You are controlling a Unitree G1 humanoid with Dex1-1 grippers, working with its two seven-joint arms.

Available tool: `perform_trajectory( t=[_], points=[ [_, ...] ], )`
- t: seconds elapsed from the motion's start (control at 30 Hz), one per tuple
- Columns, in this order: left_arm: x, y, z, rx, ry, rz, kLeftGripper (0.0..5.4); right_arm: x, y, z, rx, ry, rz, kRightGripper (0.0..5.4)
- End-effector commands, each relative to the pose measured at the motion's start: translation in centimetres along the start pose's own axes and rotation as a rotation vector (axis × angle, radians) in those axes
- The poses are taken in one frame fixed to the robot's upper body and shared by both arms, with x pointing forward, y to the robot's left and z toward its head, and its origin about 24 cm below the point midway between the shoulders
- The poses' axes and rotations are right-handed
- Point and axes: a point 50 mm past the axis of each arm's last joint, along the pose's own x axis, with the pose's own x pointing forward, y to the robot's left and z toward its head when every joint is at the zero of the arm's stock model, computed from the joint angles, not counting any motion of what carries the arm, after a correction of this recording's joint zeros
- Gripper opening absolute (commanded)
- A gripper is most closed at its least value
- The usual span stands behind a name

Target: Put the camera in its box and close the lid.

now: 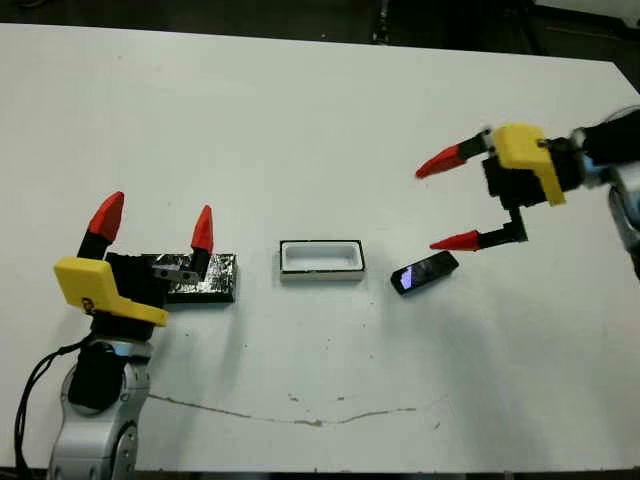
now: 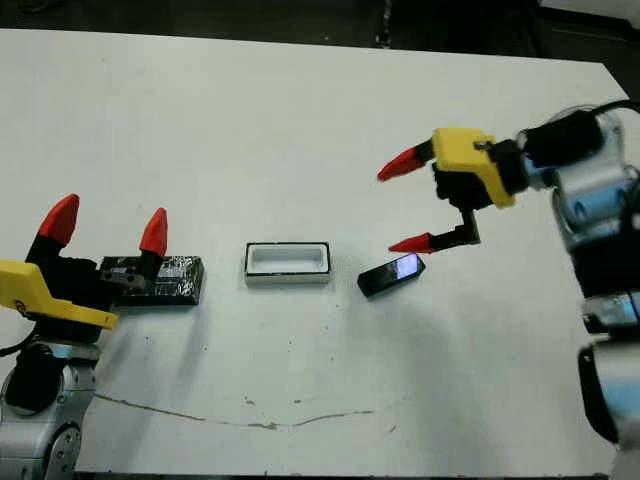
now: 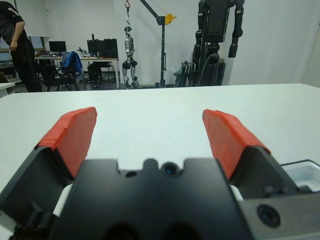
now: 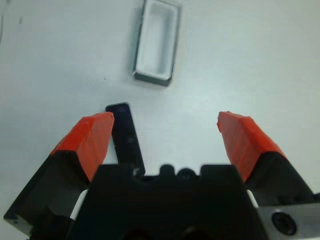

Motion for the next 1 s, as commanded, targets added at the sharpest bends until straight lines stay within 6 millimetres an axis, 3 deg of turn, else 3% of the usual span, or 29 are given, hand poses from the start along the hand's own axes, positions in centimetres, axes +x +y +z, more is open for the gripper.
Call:
perform_trajectory(
  t=[0.03, 0.23, 0.7, 1.0],
  points=[
    [-0.1, 0.0, -0.2, 0.002, 0.015, -0.002, 5.38, 0.6, -0.1, 0.2, -0.058, 0.044, 0.052, 5.40],
    [-0.1, 0.1, -0.3, 0.007, 0.017, -0.002, 5.38, 1.8, 0.1, 0.0, -0.105, 0.075, 0.107, 5.40],
    [-0.2, 0.0, -0.3, 0.007, 0.024, 0.006, 5.38, 3.6, 0.9, -1.3, -0.019, 0.208, 0.187, 5.40],
    [-0.3, 0.0, -0.4, 0.004, 0.025, 0.007, 5.38, 4.5, 1.8, -2.1, 0.016, 0.157, 0.206, 5.40]
  ],
)
